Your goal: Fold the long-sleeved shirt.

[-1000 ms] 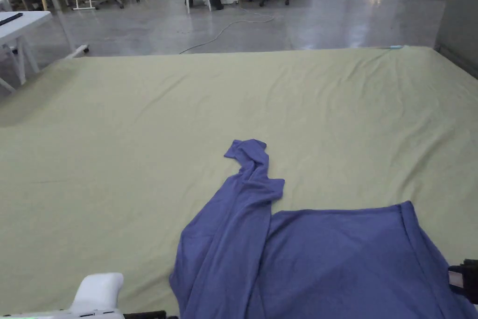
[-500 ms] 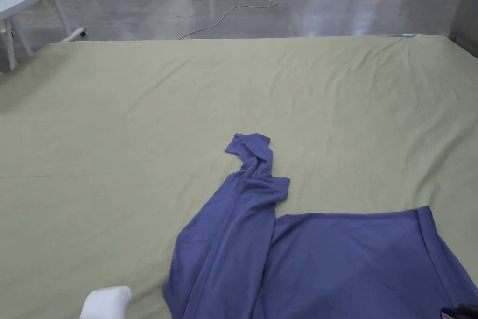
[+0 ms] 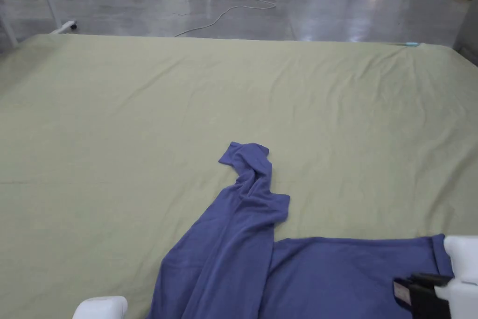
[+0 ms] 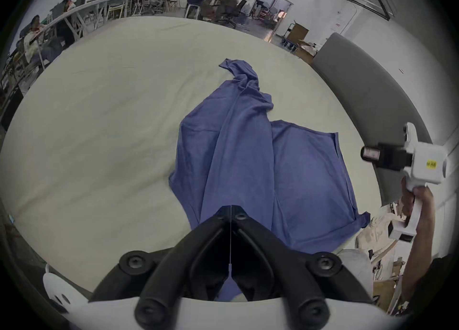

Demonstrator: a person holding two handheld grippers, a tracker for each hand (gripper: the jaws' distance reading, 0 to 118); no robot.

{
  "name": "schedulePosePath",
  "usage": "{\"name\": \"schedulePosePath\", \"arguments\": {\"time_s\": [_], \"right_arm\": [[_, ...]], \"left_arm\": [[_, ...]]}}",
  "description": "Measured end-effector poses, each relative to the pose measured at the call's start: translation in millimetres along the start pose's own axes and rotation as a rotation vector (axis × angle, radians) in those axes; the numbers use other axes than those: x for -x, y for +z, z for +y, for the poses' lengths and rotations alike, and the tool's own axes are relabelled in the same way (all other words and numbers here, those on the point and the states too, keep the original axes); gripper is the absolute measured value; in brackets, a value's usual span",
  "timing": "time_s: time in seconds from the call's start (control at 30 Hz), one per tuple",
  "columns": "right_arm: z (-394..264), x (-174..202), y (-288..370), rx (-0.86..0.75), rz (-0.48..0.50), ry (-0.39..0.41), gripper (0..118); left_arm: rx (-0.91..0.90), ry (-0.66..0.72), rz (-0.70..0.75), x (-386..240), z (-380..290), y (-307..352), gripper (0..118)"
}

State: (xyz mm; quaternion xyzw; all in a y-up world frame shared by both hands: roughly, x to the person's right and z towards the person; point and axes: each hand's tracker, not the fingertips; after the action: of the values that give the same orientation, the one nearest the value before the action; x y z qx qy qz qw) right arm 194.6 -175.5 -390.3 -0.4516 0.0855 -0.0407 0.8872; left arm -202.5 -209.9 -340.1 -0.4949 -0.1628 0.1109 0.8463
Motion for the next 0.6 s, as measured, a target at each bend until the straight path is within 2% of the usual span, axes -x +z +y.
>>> {"name": "schedulePosePath", "arguments": {"time_s": [0.1,0.3,0.6], "right_arm": [[8.6,12.6,-7.4,-0.031,0.04,-0.01,0],[-16.9,4.6,-18.3,0.008,0.081,-0.059,0],[-38.4,-23.1,-24.8,0.047,0.053,-0.156,0]], "left_arm": [[-0.003,-0.006,0.02,2.8,8.9,-6.8,0],[0.006,-0.047,0.004,-11.2,31.3,-30.7,0],[-0.004,-0.084,-0.035,-35.9,55.4,-59.6,0]]}}
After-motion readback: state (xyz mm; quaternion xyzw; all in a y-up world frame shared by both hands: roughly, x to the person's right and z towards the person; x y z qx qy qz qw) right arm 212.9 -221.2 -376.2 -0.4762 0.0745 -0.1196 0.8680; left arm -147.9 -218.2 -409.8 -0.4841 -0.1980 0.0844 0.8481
